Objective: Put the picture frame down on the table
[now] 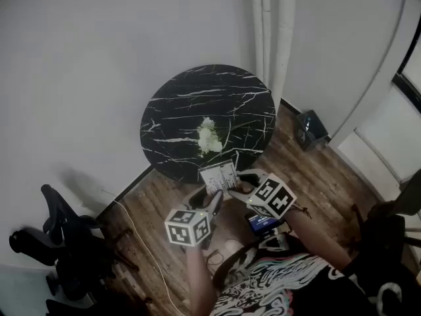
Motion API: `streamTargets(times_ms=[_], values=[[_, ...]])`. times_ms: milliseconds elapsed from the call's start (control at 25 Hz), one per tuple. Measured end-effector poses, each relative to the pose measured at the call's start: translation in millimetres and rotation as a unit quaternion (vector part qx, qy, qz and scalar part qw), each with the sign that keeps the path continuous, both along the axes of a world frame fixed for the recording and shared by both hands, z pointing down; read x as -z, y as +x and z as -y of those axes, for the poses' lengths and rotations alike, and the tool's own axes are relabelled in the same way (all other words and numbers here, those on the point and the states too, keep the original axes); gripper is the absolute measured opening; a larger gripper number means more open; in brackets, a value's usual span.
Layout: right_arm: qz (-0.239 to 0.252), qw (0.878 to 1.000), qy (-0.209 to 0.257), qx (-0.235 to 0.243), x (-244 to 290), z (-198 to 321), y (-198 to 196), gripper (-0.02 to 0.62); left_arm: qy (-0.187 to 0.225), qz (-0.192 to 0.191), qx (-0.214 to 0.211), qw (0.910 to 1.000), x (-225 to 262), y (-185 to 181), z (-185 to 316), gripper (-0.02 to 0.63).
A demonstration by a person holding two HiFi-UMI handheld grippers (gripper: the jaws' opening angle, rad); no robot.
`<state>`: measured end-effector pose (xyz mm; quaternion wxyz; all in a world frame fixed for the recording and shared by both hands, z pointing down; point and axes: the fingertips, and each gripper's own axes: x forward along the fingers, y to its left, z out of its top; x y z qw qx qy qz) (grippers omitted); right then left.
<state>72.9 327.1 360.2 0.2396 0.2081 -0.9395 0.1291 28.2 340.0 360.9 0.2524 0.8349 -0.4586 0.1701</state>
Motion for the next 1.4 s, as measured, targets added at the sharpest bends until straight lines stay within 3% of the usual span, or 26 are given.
streamTargets(times_ms=[520,1000,1400], values=[[-0.007,1.000,0.019,0.017,3.5,7.1,27.0,0.192,0.006,-0.020,0.026,0.9994,2.7,26.5,7.6,0.176],[0.006,1.000,0.003,0.029,-0.5,6.7,52.9,0.193,-0.003,-0.033,0.054,0.9980,-2.5,52.1,5.3,0.176],[0.002,1.000,-0.010,0.016,-8.3,57.3,31.7,0.193,-0.005,-0.048,0.051,0.9975,-11.8,30.4,56.6,0.176]])
